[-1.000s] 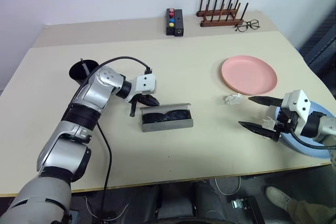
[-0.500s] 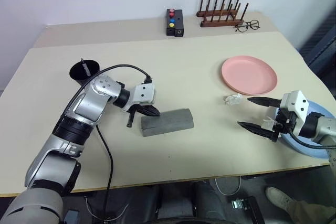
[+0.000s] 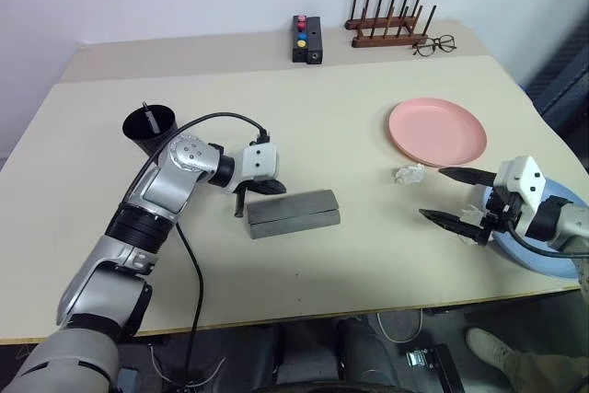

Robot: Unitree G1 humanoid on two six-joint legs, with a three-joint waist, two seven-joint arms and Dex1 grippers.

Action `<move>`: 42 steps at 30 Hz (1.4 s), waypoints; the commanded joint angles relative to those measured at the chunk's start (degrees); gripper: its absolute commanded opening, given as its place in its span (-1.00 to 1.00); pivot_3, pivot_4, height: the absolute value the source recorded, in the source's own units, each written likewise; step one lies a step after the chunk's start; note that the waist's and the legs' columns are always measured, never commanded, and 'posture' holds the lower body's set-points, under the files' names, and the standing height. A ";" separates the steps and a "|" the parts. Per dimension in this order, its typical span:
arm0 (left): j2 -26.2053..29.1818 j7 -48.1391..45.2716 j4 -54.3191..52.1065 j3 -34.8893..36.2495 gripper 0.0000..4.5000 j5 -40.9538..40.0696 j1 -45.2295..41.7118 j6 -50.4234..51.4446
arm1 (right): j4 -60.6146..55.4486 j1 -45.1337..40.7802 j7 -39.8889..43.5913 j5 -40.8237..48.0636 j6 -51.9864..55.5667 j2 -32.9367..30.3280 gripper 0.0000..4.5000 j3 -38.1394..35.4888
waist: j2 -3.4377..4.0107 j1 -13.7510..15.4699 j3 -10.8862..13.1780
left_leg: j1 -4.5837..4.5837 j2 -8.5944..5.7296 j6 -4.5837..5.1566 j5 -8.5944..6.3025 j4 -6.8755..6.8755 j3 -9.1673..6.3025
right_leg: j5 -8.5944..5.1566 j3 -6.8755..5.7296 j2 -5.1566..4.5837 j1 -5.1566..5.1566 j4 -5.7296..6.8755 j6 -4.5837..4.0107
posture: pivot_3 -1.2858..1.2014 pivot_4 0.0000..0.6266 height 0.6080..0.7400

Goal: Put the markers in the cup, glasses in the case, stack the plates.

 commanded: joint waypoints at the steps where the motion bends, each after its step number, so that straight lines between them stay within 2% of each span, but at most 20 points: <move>1: -0.63 0.37 -3.00 5.84 -0.42 -6.27 -2.83 0.87 | -3.46 -0.83 -3.49 2.13 2.99 -0.77 1.00 -4.47 | 0.00 -0.18 0.00 | 0.00 0.00 0.00 0.00 0.00 0.00 | 0.00 0.00 0.00 -0.01 0.00 0.00 | 0.03 -0.52 1.00; 2: -1.10 0.26 -4.18 6.81 -0.15 -8.14 -2.87 3.00 | -4.13 -0.73 -4.19 2.25 3.99 -1.08 1.00 -5.02 | 0.00 -0.23 0.00 | 0.00 0.01 0.00 0.00 -0.02 0.00 | 0.00 0.00 0.00 -0.03 0.00 0.00 | 0.03 -0.52 1.00; 7: -3.21 1.93 -8.40 7.74 0.97 -11.66 -3.03 8.27 | -3.58 -0.93 -7.50 1.11 7.42 -3.17 1.00 -8.34 | 0.01 -0.21 -0.01 | 0.00 0.01 0.00 0.00 -0.02 0.01 | 0.00 0.00 0.00 -0.02 0.00 0.00 | 0.03 -0.52 1.00; 14: -6.05 3.47 -13.03 5.91 0.97 -13.56 -2.90 11.49 | -0.12 -0.96 -15.78 -4.27 14.56 -6.76 1.00 -10.21 | 0.02 -0.18 -0.01 | 0.00 0.01 0.00 0.00 -0.02 0.02 | 0.00 0.01 0.00 -0.03 0.00 0.00 | 0.03 -0.52 1.00; 27: -15.52 11.83 -16.90 1.41 0.97 -12.78 0.89 13.35 | 3.88 2.26 -14.24 -3.25 26.56 -10.28 1.00 -15.31 | 0.04 -0.19 -0.02 | 0.00 0.01 0.00 0.00 -0.03 0.06 | 0.00 0.04 0.00 -0.02 -0.01 0.00 | 0.03 -0.52 1.00; 33: -17.31 13.58 -15.78 0.46 0.97 -12.37 0.77 12.64 | 4.50 -1.20 -15.06 -2.03 31.59 -9.68 1.00 -12.57 | 0.05 -0.21 -0.03 | 0.02 0.02 0.00 0.00 -0.03 0.09 | 0.00 0.06 0.00 -0.02 -0.01 0.00 | 0.03 -0.52 1.00; 42: -17.48 15.37 -16.56 -0.60 0.97 -12.03 0.19 13.32 | 5.62 -9.94 -18.62 -0.44 40.48 -7.01 1.00 -4.54 | 0.05 -0.13 -0.03 | 0.01 0.00 0.00 0.00 -0.02 0.09 | 0.00 0.05 -0.03 -0.02 -0.02 0.00 | 0.03 -0.52 1.00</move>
